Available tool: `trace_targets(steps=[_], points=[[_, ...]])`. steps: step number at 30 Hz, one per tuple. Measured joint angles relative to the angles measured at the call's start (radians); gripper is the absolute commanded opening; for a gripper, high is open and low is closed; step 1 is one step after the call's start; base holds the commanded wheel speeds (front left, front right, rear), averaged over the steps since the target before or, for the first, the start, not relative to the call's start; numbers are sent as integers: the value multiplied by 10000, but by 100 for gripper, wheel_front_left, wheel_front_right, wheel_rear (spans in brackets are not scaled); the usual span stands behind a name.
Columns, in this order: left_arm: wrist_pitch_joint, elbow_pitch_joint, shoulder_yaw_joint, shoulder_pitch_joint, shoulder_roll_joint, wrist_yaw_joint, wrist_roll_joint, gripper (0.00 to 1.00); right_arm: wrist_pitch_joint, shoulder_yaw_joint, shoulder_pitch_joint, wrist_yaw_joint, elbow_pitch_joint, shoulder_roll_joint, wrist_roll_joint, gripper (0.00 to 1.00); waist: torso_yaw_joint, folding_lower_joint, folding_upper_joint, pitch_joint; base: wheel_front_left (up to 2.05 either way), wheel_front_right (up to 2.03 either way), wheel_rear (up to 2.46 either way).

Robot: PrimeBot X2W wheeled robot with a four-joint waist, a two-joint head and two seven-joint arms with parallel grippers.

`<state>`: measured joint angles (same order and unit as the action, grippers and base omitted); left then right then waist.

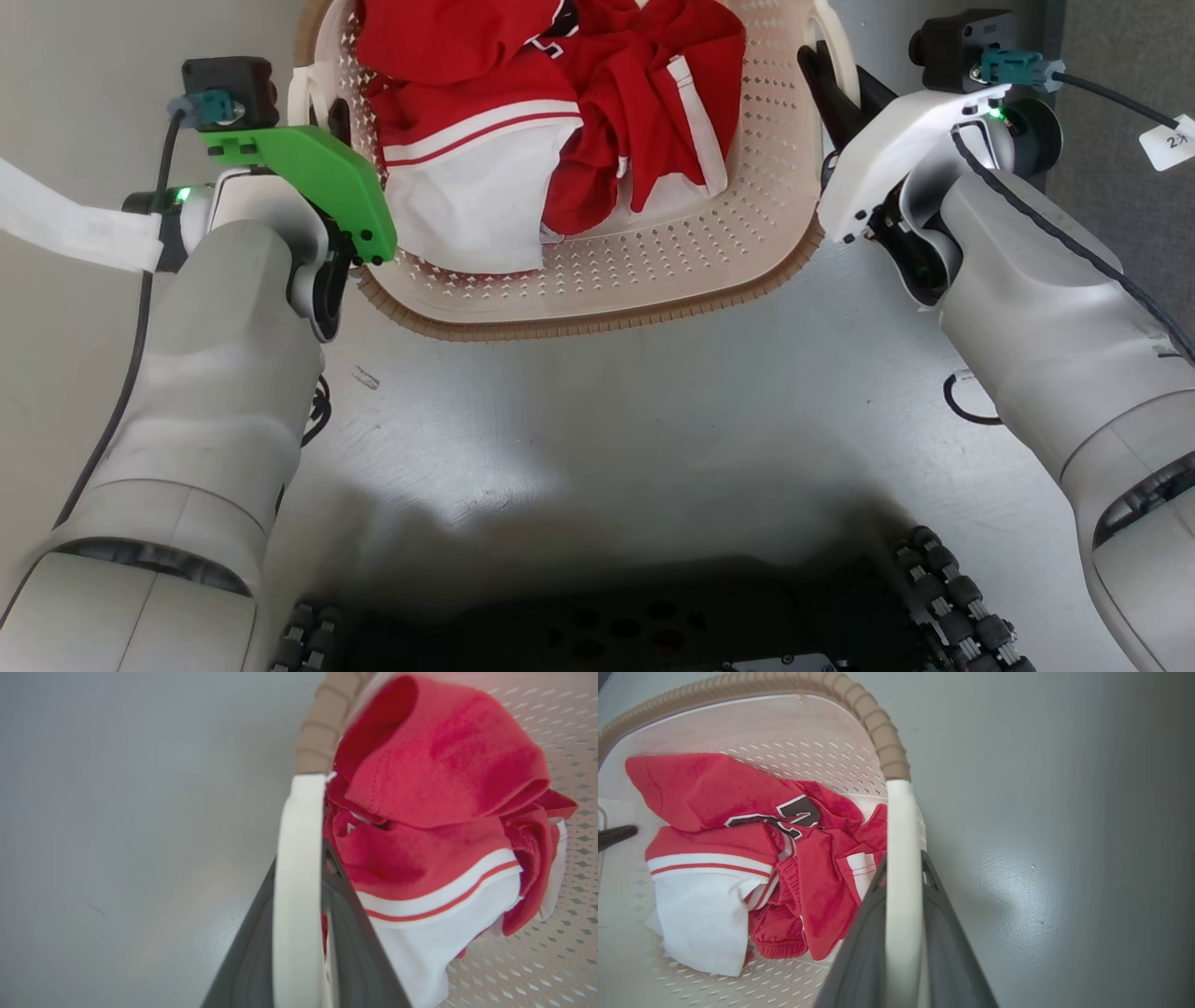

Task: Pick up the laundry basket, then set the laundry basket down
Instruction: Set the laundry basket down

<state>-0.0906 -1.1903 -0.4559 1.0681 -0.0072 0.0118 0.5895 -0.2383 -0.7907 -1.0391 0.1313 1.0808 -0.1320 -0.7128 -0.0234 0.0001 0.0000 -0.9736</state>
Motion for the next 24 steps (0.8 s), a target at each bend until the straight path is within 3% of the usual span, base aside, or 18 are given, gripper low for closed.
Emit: trace_targets(steps=[15,16,17,18,24], points=[[-219,-301,-52,46,-40,63,-79,0,-77,-198,-2,0,150,63,-6,0,33,-1,0,13,0,0,0],[-236,-303,-46,46,-40,73,-77,11,-77,-199,-3,0,150,69,-13,2,33,-1,0,21,0,0,0],[-261,-305,-38,48,-40,82,-61,77,-79,-221,-11,-2,134,73,-15,67,33,-1,0,29,0,0,0],[-253,-326,-38,62,-36,142,-46,100,-81,-242,-32,-4,94,71,-15,98,32,-1,0,38,0,0,0],[-351,-407,8,219,322,161,-35,100,-90,-314,-158,0,-35,-123,-15,100,34,-1,0,109,0,0,0]])
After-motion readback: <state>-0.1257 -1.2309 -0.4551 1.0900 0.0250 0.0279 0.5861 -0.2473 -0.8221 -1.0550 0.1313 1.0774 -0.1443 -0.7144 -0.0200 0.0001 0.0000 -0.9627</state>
